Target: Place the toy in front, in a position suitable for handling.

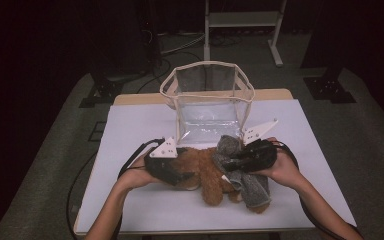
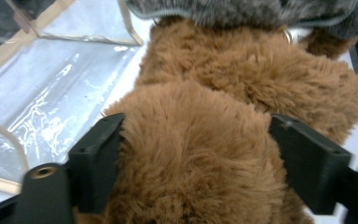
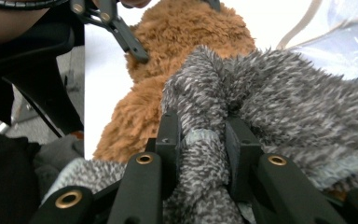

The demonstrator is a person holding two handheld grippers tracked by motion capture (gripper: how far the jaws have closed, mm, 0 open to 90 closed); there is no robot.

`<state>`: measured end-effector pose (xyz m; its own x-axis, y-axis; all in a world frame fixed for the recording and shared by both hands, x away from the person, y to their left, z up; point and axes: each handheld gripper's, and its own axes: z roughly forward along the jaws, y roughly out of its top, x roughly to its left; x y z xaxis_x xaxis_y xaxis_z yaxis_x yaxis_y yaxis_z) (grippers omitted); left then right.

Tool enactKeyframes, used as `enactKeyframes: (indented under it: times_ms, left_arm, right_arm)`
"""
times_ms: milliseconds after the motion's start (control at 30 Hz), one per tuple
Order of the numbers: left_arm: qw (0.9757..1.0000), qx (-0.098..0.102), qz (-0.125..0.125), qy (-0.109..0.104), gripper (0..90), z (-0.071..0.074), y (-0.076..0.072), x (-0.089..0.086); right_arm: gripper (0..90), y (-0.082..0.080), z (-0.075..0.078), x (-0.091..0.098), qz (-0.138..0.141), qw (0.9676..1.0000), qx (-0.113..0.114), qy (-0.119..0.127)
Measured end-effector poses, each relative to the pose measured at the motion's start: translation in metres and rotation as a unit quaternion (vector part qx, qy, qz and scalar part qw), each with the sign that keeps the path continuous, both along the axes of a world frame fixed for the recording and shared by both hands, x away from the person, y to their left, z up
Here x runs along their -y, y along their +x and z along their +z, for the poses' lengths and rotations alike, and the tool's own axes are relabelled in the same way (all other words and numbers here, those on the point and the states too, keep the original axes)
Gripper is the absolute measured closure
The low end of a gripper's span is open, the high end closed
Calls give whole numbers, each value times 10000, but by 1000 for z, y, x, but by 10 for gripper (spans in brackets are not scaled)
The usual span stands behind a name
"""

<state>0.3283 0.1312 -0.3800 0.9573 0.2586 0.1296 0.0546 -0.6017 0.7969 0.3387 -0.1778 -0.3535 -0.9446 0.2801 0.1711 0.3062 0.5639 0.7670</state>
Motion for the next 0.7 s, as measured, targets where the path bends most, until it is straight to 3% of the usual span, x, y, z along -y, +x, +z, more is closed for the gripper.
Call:
enactKeyframes:
  times_ms: [133, 167, 233, 300, 433, 500, 533, 600, 700]
  left_arm:
    - [9997, 177, -105, 116, 267, -1, -9, -1]
    - [9996, 190, -155, 146, 267, -1, -12, -2]
    - [9990, 266, -263, 244, 266, 1, -18, -4]
    - [9992, 222, -222, 253, 242, 4, -18, -5]
    - [9998, 94, -187, 8, 179, 15, -13, -6]
    - [9999, 13, -104, 26, 133, 16, -10, -3]
    - [9999, 16, -99, 98, 132, 14, -9, -1]
    - [9992, -234, -293, 159, 164, 8, -8, 3]
    - [9989, -170, -388, 181, 222, 3, -15, 4]
  right_arm:
    - [696, 2, 12, 3, -59, 9999, 130, 70]
    - [695, 10, 20, 8, -251, 9991, 258, 240]
    - [695, 17, 21, 12, -366, 9986, 227, 318]
    - [694, 22, 15, 12, -375, 9987, 95, 324]
    - [696, 11, 0, 7, -266, 9992, 25, 297]
    - [697, 0, -3, 8, -137, 9993, 0, 342]
    - [697, -3, -3, 9, -53, 9993, -10, 366]
    - [696, -12, -1, 12, 128, 9991, -40, 392]
    - [693, -18, 8, 18, -19, 9988, 168, 450]
